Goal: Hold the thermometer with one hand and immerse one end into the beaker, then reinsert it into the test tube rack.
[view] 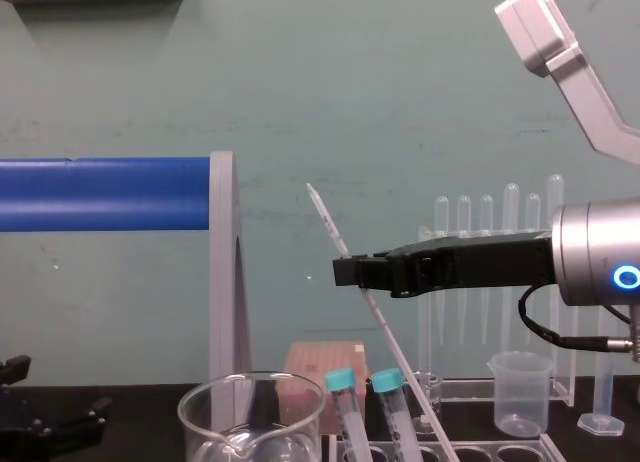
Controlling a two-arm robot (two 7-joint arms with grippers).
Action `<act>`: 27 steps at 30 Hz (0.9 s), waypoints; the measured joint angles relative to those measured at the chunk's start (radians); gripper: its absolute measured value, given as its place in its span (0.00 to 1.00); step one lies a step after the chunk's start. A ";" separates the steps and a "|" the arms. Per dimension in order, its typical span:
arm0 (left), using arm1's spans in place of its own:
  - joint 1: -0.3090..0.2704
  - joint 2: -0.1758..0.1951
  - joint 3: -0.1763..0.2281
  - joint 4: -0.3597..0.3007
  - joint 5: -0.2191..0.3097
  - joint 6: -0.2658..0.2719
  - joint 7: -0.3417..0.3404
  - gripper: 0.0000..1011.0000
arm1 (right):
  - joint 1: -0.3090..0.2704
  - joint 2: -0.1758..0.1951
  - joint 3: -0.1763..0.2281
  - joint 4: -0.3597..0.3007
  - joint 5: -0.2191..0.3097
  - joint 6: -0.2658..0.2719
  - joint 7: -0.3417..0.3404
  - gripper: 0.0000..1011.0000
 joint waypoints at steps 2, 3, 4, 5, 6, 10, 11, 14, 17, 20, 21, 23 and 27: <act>0.000 0.000 0.000 0.000 0.000 0.000 0.000 1.00 | 0.000 0.000 0.000 0.000 0.000 0.000 0.000 0.06; 0.000 0.000 0.000 0.000 0.000 0.000 0.000 1.00 | 0.000 0.000 0.000 0.000 0.000 0.000 0.000 0.06; 0.000 0.000 0.000 0.000 0.000 0.000 0.000 1.00 | 0.000 0.000 0.000 0.000 0.000 0.000 0.000 0.06; 0.000 0.000 0.000 0.000 0.000 0.000 0.000 1.00 | -0.002 0.000 0.001 -0.001 -0.001 -0.003 -0.001 0.06; 0.000 0.000 0.000 0.000 0.000 0.000 0.000 1.00 | -0.009 0.001 0.004 -0.008 -0.002 -0.014 -0.004 0.06; 0.000 0.000 0.000 0.000 0.000 0.000 0.000 1.00 | -0.037 0.002 0.023 -0.034 -0.002 -0.055 -0.016 0.06; 0.000 0.000 0.000 0.000 0.000 0.000 0.000 1.00 | -0.043 0.002 0.028 -0.040 -0.001 -0.064 -0.018 0.06; 0.000 0.000 0.000 0.000 0.000 0.000 0.000 1.00 | -0.069 0.003 0.048 -0.065 0.007 -0.098 -0.025 0.06; 0.000 0.000 0.000 0.000 0.000 0.000 0.000 1.00 | -0.097 0.006 0.073 -0.091 0.021 -0.131 -0.030 0.06; 0.000 0.000 0.000 0.000 0.000 0.000 0.000 1.00 | -0.120 0.009 0.096 -0.117 0.030 -0.164 -0.035 0.06; 0.000 0.000 0.000 0.000 0.000 0.000 0.000 1.00 | -0.125 0.011 0.103 -0.124 0.032 -0.174 -0.036 0.06; 0.000 0.000 0.000 0.000 0.000 0.000 0.000 1.00 | -0.134 0.013 0.123 -0.149 0.036 -0.206 -0.037 0.06; 0.000 0.000 0.000 0.000 0.000 0.000 0.000 1.00 | -0.127 0.005 0.165 -0.189 0.071 -0.243 -0.025 0.06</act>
